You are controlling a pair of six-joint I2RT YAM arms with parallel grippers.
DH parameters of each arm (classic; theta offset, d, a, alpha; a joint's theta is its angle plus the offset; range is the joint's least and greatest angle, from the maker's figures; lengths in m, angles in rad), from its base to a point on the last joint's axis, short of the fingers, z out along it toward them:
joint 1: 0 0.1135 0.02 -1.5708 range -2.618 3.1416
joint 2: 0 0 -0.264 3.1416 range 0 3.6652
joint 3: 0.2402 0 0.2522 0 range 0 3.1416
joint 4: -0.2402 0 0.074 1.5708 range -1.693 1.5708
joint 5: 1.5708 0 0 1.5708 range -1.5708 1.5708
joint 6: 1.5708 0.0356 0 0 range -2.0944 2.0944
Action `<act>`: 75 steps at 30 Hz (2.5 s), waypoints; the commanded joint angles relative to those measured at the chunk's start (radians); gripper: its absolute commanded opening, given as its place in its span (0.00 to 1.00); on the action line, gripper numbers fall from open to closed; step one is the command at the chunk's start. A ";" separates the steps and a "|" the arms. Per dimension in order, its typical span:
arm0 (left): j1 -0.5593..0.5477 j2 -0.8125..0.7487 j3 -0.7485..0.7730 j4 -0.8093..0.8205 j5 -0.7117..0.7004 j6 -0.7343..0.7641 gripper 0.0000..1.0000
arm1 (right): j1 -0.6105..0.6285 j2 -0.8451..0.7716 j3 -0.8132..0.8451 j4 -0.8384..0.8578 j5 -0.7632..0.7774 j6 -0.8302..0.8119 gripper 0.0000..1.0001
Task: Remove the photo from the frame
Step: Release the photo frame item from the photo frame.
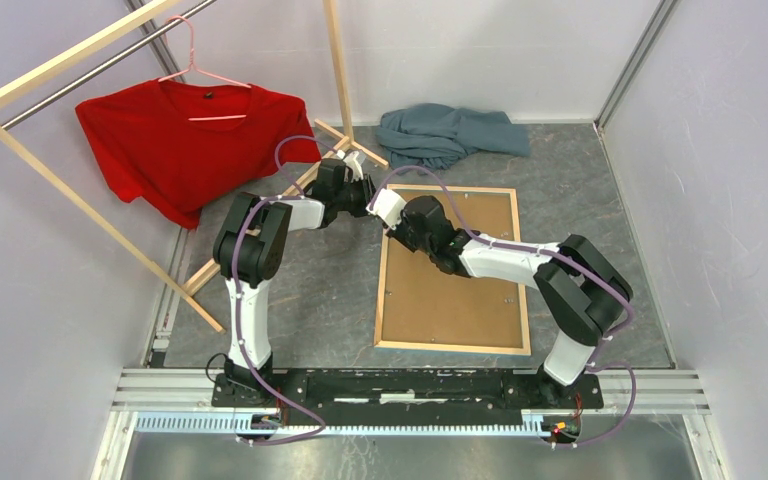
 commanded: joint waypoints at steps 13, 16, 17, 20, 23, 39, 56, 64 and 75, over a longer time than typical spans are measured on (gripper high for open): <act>-0.007 0.044 -0.014 -0.091 0.005 -0.020 0.21 | -0.004 0.001 0.015 0.031 0.079 -0.025 0.00; -0.006 0.044 -0.014 -0.091 0.005 -0.020 0.21 | -0.005 0.001 0.022 0.011 0.075 -0.030 0.00; -0.007 0.045 -0.013 -0.091 0.005 -0.020 0.21 | -0.004 -0.001 0.024 0.006 0.077 -0.031 0.00; -0.007 0.042 -0.014 -0.091 0.004 -0.020 0.21 | -0.007 -0.009 0.024 -0.004 0.077 -0.037 0.00; -0.007 0.041 -0.014 -0.091 0.002 -0.020 0.21 | -0.011 -0.020 0.017 -0.004 0.077 -0.037 0.00; -0.007 0.049 -0.013 -0.091 0.003 -0.020 0.21 | -0.025 -0.018 0.016 0.004 0.100 -0.036 0.00; -0.007 0.059 -0.011 -0.091 0.003 -0.020 0.21 | -0.006 -0.023 0.032 0.040 0.086 -0.048 0.00; -0.008 0.061 -0.011 -0.091 0.002 -0.018 0.21 | 0.016 -0.019 0.035 0.060 0.093 -0.048 0.00; -0.008 0.061 -0.010 -0.091 0.005 -0.020 0.21 | 0.017 0.012 0.046 0.055 0.089 -0.064 0.00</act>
